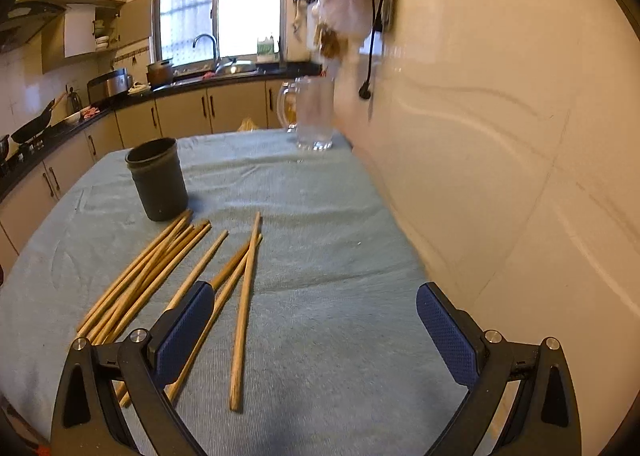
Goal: Organize utensils
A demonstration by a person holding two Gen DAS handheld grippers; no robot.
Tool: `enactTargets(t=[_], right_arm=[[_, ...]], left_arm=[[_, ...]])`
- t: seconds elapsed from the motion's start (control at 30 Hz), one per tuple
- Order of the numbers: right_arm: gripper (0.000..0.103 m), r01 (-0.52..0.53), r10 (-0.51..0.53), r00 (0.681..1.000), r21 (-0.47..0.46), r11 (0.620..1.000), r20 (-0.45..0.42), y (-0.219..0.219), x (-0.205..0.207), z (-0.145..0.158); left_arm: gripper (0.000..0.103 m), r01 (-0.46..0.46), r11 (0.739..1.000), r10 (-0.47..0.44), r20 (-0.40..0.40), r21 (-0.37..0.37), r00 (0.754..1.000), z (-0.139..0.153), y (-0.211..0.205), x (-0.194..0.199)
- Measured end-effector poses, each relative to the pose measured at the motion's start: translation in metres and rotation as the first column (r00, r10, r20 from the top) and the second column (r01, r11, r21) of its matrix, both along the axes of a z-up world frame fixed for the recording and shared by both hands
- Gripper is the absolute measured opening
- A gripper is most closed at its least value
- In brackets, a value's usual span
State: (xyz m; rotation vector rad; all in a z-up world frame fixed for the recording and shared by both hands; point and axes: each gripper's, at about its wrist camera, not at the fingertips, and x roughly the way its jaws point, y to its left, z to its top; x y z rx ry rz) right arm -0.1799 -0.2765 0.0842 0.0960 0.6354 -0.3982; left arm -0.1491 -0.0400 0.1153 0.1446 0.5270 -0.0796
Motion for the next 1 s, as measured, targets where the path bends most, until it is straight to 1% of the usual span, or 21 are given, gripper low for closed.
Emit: enactTargets(t=[0.23,0.53,1.0], right_arm=[[0.102,0.004,-0.003,1.0,-0.05,0.999,0.022,0.013,-0.021,0.012],[0.102,0.018,-0.015,0.999,-0.085,0.996,0.038,0.021,-0.035,0.02],[0.103,0.016,-0.015,1.0,-0.068,0.998,0.017,0.021,-0.034,0.016]], left_arm=[[0.103,0.018,1.0,-0.018,0.017,0.009,1.0,0.008,-0.003,-0.018],[0.103,0.023,1.0,-0.023,0.01,0.005,1.0,0.011,-0.002,-0.023],[0.103,0.019,1.0,-0.019,-0.022,0.001,1.0,0.006,-0.002,-0.02]])
